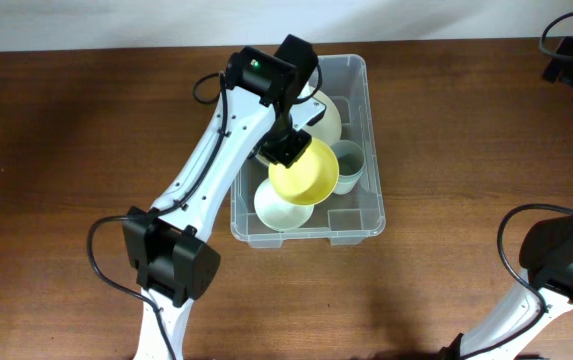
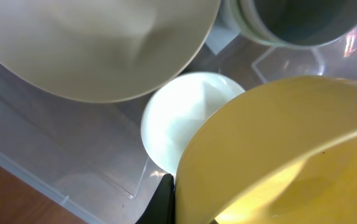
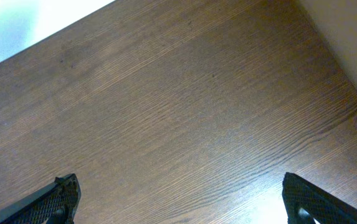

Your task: Pack container

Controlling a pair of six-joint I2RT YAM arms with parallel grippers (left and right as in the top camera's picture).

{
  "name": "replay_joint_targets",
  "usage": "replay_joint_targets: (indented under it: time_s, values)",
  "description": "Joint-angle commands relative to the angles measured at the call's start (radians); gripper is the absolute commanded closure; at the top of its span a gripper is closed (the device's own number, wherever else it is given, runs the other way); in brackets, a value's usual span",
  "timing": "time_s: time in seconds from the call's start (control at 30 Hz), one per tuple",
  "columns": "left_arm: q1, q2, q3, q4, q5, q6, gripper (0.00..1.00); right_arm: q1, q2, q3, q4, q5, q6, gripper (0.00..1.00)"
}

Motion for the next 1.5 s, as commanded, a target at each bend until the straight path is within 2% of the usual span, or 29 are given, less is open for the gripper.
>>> replay_joint_targets:
  time_s: [0.0,0.37,0.4,0.47,0.5,0.63,0.77,0.93,1.07,1.17,1.27,1.47]
  values:
    - [0.006,-0.004,-0.056,-0.002,0.018,-0.015,0.99,-0.001,-0.010,0.020,0.000,0.008,0.011,0.01]
    - [0.018,-0.004,-0.128,0.005,-0.035,-0.013,0.99,-0.001,-0.010,0.020,0.000,0.008,0.011,0.01]
    - [0.022,-0.004,-0.128,0.005,-0.035,-0.013,0.96,-0.001,-0.010,0.020,0.000,0.008,0.011,0.01]
    - [0.032,-0.004,-0.128,0.007,-0.035,-0.013,0.28,-0.001,-0.010,0.020,0.000,0.008,0.011,0.01]
    - [0.034,-0.004,-0.128,0.007,-0.034,-0.013,0.22,-0.001,-0.010,0.020,0.000,0.008,0.011,0.01]
    - [0.040,-0.004,-0.127,0.015,-0.034,-0.014,0.21,-0.001,-0.010,0.020,0.000,0.008,0.011,0.01]
    - [0.042,-0.005,-0.083,0.044,0.011,-0.081,0.21,-0.001,-0.010,0.020,0.000,0.008,0.011,0.01]
    - [0.095,-0.005,0.062,0.100,-0.020,-0.177,0.21,-0.001,-0.010,0.020,0.000,0.008,0.011,0.01]
    - [0.218,-0.005,0.197,0.106,-0.122,-0.317,0.16,-0.001,-0.010,0.020,0.000,0.008,0.011,0.01]
    - [0.368,-0.005,0.267,0.106,-0.133,-0.354,0.13,-0.001,-0.010,0.020,0.000,0.008,0.011,0.01]
    - [0.494,-0.005,0.277,0.124,-0.133,-0.372,0.01,-0.001,-0.010,0.020,0.000,0.008,0.011,0.01]
    - [0.674,-0.005,0.277,0.151,-0.113,-0.417,0.01,-0.001,-0.010,0.020,0.000,0.008,0.011,0.01]
